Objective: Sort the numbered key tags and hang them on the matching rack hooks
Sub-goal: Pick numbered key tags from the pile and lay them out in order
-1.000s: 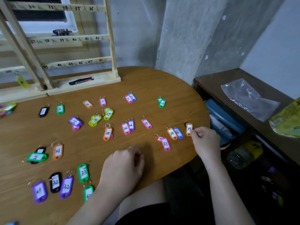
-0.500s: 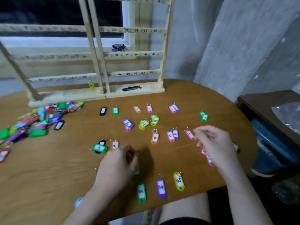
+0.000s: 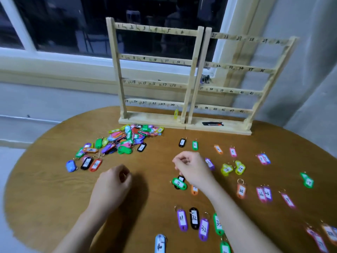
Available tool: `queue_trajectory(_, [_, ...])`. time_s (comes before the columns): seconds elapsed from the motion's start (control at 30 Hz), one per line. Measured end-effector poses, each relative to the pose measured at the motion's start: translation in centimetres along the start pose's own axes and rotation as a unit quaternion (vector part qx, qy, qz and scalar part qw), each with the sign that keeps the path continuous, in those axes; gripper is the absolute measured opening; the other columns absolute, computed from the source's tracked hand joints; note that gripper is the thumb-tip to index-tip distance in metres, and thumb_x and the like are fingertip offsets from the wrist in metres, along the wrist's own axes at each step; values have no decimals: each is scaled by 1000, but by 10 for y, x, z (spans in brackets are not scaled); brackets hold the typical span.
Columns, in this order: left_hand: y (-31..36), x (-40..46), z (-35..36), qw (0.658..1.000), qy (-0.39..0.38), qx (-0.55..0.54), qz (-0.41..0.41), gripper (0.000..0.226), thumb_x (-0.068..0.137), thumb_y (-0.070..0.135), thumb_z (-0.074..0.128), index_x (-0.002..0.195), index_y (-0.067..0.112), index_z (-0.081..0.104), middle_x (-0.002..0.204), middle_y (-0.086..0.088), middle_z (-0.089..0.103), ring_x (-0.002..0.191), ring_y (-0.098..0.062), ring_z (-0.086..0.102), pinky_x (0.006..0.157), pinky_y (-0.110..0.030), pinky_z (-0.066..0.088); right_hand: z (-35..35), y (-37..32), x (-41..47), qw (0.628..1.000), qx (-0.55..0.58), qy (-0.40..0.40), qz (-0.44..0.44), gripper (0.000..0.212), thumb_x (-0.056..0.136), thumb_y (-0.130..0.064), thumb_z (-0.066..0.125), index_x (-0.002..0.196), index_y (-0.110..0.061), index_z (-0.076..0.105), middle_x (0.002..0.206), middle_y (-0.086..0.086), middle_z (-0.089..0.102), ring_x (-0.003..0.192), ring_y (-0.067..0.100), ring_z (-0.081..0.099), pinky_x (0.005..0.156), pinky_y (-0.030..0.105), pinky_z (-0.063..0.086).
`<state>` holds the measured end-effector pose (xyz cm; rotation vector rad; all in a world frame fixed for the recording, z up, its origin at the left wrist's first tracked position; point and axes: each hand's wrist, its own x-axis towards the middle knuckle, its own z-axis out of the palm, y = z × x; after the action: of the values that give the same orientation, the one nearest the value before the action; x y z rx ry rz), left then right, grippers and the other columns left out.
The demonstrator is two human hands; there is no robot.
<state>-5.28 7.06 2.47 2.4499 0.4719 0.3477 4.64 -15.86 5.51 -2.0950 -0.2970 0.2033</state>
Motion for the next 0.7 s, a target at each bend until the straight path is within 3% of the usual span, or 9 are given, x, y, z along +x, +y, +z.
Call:
queue_trajectory(0.1, [-23, 18, -5, 999, 37, 11, -11, 10, 89, 25, 67, 80, 25, 63, 69, 7, 63, 68, -18, 61, 61, -32, 47, 37, -13, 26, 998, -40, -40, -7, 19, 95, -25, 62, 77, -25, 69, 71, -3, 70, 61, 10, 61, 66, 37, 56])
queue_trajectory(0.17, [-34, 30, -5, 999, 48, 13, -15, 7, 89, 26, 66, 83, 24, 63, 71, 6, 64, 72, -21, 63, 62, -33, 48, 60, -20, 42, 996, -68, -57, -6, 14, 97, -28, 60, 85, -26, 68, 73, -7, 67, 66, 10, 61, 61, 32, 51])
queue_trajectory(0.23, [-42, 40, -3, 999, 49, 12, -10, 3, 90, 27, 64, 93, 25, 64, 78, 4, 67, 79, -22, 65, 66, -33, 50, 79, -26, 55, 991, -120, -59, -12, 9, 99, -33, 59, 104, -28, 66, 89, -11, 65, 78, 9, 61, 62, 27, 47])
queue_trajectory(0.33, [-50, 56, 5, 996, 51, 55, 46, 28, 93, 27, 62, 120, 19, 62, 103, -6, 70, 100, -28, 63, 83, -39, 51, 94, -33, 73, 967, -235, -62, -78, 36, 103, -31, 53, 139, -26, 54, 118, -4, 61, 96, 12, 59, 69, 25, 44])
queue_trajectory(0.4, [-53, 66, 11, 990, 41, 94, 100, 40, 97, 30, 57, 135, 19, 56, 118, -6, 67, 111, -28, 57, 96, -43, 48, 98, -37, 84, 943, -302, -87, -108, 45, 105, -28, 49, 150, -24, 45, 140, 0, 52, 113, 22, 59, 78, 31, 47])
queue_trajectory(0.47, [-53, 76, 13, 985, 28, 121, 119, 45, 99, 32, 52, 143, 24, 50, 117, -4, 62, 110, -27, 51, 98, -42, 46, 98, -38, 95, 923, -352, -105, -111, 45, 107, -29, 47, 152, -25, 44, 147, 4, 48, 122, 29, 56, 91, 39, 49])
queue_trajectory(0.6, [-53, 84, 15, 986, 18, 125, 111, 36, 97, 32, 52, 133, 34, 55, 105, 2, 56, 101, -23, 47, 93, -40, 44, 98, -33, 107, 931, -331, -98, -122, 36, 106, -27, 51, 140, -22, 59, 136, 4, 61, 116, 27, 61, 90, 39, 50])
queue_trajectory(0.7, [-56, 85, 16, 988, 30, 103, 114, 22, 94, 24, 57, 116, 26, 62, 102, 2, 62, 96, -25, 48, 87, -41, 44, 98, -26, 109, 943, -297, -74, -134, 23, 103, -30, 58, 120, -19, 68, 105, 0, 71, 86, 20, 63, 68, 33, 49])
